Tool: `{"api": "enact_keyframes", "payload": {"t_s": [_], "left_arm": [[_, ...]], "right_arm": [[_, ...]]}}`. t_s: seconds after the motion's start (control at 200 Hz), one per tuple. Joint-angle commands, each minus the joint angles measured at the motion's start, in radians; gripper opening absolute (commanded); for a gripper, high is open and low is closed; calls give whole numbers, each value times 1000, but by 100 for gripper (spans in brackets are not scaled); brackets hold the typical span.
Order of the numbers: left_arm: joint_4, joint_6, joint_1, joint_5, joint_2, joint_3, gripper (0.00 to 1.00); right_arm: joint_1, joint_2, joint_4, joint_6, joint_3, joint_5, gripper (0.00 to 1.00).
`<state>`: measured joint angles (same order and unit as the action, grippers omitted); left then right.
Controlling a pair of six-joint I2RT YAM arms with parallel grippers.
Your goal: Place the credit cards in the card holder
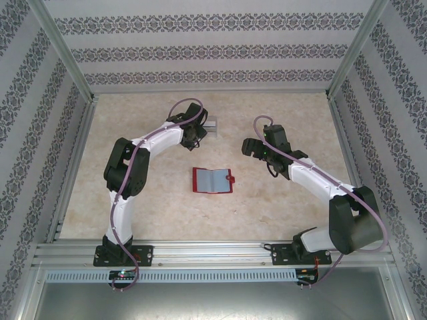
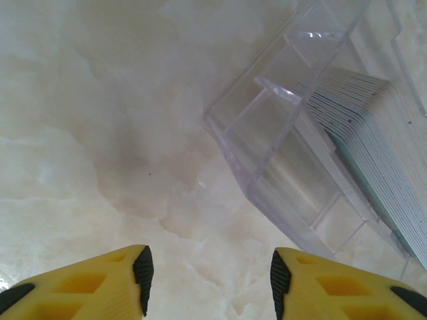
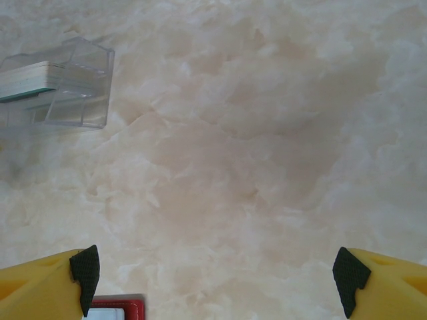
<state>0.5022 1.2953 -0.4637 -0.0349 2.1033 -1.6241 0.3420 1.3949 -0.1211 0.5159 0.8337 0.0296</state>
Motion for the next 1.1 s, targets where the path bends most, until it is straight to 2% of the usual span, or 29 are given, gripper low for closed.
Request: {"api": "enact_keyframes", "payload": {"t_s": [0.0, 0.2, 0.705, 0.794, 0.919, 1.099], "left_arm": [[27, 8, -5, -28, 0, -40, 55], [69, 29, -15, -80, -9, -83, 55], [25, 53, -15, -44, 102, -157, 52], [31, 60, -15, -49, 109, -161, 47], [48, 56, -14, -47, 102, -158, 32], [89, 2, -8, -48, 78, -155, 18]], "right_arm": [[-11, 6, 18, -16, 14, -23, 93], [-13, 4, 18, -24, 3, -20, 93], [-21, -8, 6, -38, 13, -32, 93], [-22, -15, 5, -38, 10, -32, 93], [-22, -26, -2, -39, 8, -30, 93], [-23, -36, -11, -36, 8, -34, 93]]}}
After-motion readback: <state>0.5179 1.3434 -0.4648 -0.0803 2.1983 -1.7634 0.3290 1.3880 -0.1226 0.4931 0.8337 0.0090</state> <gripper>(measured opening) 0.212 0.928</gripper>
